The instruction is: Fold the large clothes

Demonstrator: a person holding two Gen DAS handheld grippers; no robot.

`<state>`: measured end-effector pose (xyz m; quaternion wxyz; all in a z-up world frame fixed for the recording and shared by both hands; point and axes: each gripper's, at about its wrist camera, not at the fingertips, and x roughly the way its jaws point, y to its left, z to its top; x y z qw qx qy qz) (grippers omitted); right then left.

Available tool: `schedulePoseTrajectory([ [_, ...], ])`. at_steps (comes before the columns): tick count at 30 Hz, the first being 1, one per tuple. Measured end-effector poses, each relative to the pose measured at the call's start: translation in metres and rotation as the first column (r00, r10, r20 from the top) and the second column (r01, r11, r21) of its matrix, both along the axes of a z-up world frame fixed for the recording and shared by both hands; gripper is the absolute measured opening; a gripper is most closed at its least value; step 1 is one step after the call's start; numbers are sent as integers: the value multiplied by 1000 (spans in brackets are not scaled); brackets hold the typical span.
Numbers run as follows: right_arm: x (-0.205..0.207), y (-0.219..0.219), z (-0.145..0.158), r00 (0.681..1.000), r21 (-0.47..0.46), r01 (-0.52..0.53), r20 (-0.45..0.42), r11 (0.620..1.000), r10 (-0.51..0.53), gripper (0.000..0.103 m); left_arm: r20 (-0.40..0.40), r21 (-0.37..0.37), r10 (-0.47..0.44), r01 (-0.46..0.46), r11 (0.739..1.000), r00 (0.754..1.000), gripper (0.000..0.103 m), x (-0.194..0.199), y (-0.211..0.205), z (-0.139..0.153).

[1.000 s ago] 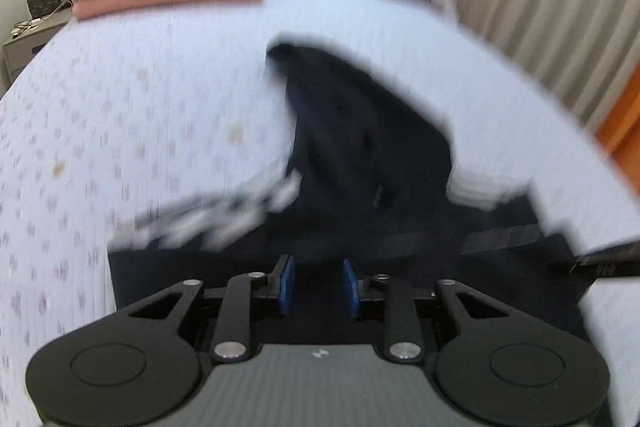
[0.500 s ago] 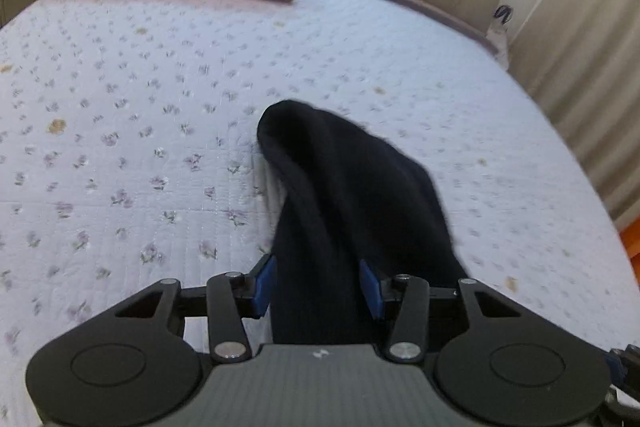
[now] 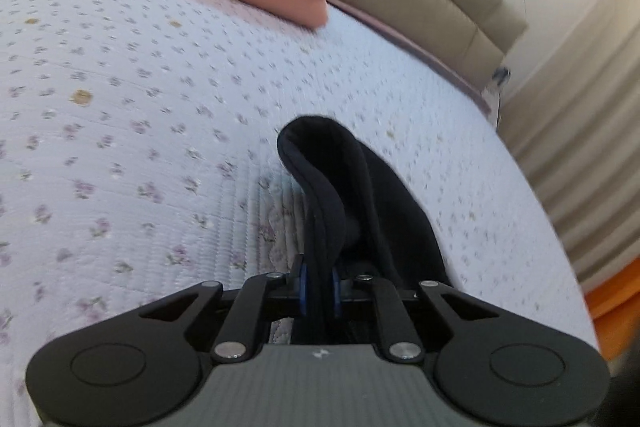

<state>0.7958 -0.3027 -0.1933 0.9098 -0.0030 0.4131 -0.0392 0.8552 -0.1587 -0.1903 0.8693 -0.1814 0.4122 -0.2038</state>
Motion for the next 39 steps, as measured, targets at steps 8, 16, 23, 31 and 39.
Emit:
schedulePoseTrajectory([
  [8, -115, -116, 97, 964, 373, 128, 171, 919, -204, 7, 73, -3, 63, -63, 998, 995, 13, -27, 36, 32],
  [16, -179, -198, -14, 942, 486, 330, -224, 809, -250, 50, -8, 223, 36, -33, 974, 999, 18, -86, 84, 13],
  [23, -189, -189, 56, 974, 405, 227, -80, 886, -213, 64, 7, 368, -147, 134, 920, 989, 51, -127, 110, 37],
  [31, -129, -143, 88, 994, 420, 76, 39, 904, -102, 18, 124, 131, -163, 146, 980, 979, 49, -87, 92, 76],
  [39, -70, -100, -16, 978, 301, 85, -210, 950, -21, 1, -110, 193, -283, 300, 934, 953, 30, -46, 22, -16],
])
